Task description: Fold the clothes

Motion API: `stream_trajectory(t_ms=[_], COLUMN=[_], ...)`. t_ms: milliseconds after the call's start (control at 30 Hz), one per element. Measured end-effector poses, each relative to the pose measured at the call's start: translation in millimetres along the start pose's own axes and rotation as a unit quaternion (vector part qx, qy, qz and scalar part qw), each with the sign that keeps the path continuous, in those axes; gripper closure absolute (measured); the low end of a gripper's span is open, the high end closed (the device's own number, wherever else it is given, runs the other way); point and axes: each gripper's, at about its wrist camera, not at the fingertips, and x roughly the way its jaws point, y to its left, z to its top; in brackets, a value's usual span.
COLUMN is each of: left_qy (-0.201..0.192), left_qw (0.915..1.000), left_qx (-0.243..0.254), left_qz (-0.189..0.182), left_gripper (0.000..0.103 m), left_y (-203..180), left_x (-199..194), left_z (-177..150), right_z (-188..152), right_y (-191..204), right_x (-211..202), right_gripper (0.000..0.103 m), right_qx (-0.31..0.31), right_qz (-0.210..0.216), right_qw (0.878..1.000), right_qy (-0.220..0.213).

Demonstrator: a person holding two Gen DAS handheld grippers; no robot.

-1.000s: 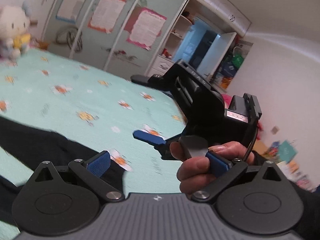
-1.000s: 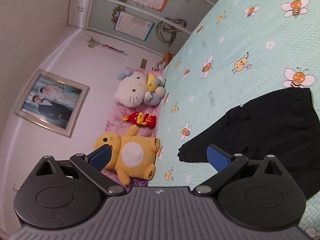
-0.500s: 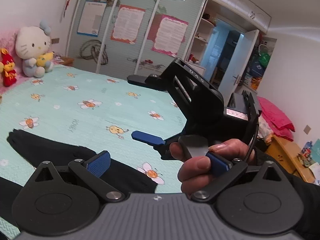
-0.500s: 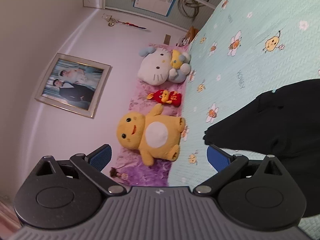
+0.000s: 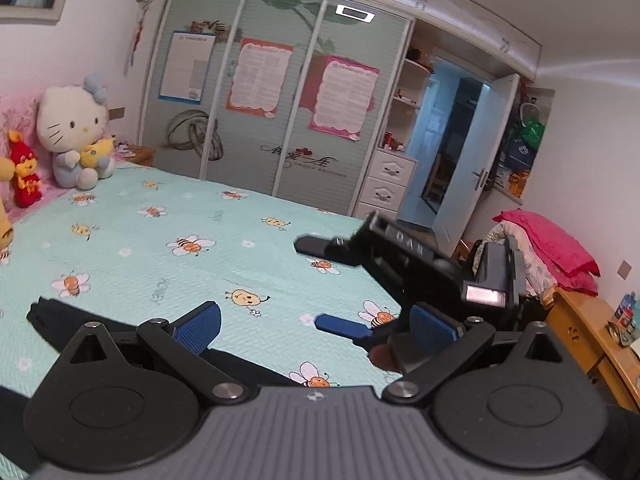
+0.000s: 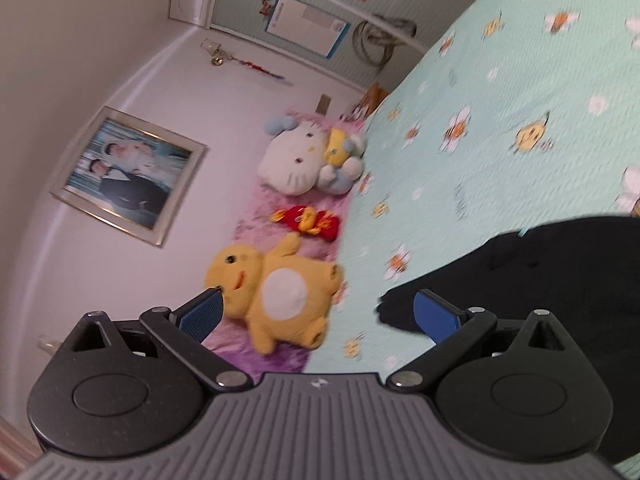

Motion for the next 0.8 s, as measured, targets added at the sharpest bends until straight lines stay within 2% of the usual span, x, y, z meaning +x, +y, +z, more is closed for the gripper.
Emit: stream_trajectory(t_ms=[67,167,267,367,467,600,667,767,800], left_qy=[-0.001,0.003,0.013,0.039,0.087,0.149,0.181,0.248,0.266], left_qw=[0.9999,0.9991,0.9975,0.9952,0.9896,0.9794,0.9732,0.9586,0.9544], left_qx=[0.014,0.027,0.032,0.029,0.025,0.033,0.037,0.03,0.028], left_qz=[-0.009,-0.034,-0.062,-0.085,-0.112,-0.132,-0.137,-0.136,-0.133], left_gripper=[0.0,0.0,0.0,0.0,0.0,0.0,0.0,0.0,0.0], left_y=[2,14,38,74,118,180,212,256,268], left_x=[4,13,28,53,82,116,130,152,160], left_z=[4,12,15,11,-4,-31,-48,-88,-101], right_z=[-2,-8,-31,-55,-78,-115,-145,-193,-204], right_y=[-1,-7,-23,-40,-58,-84,-104,-134,-145], right_x=[-2,1,6,12,17,24,30,38,41], right_gripper=[0.002,0.002,0.002,0.002,0.002,0.002,0.002,0.002,0.002], right_qx=[-0.009,-0.027,-0.007,0.016,0.038,0.077,0.113,0.162,0.17], right_qz=[-0.013,-0.054,-0.103,-0.152,-0.201,-0.27,-0.314,-0.374,-0.386], right_qw=[1.0,0.998,0.994,0.986,0.976,0.955,0.937,0.908,0.901], right_qy=[-0.012,-0.027,-0.043,-0.059,-0.075,-0.095,-0.101,-0.101,-0.098])
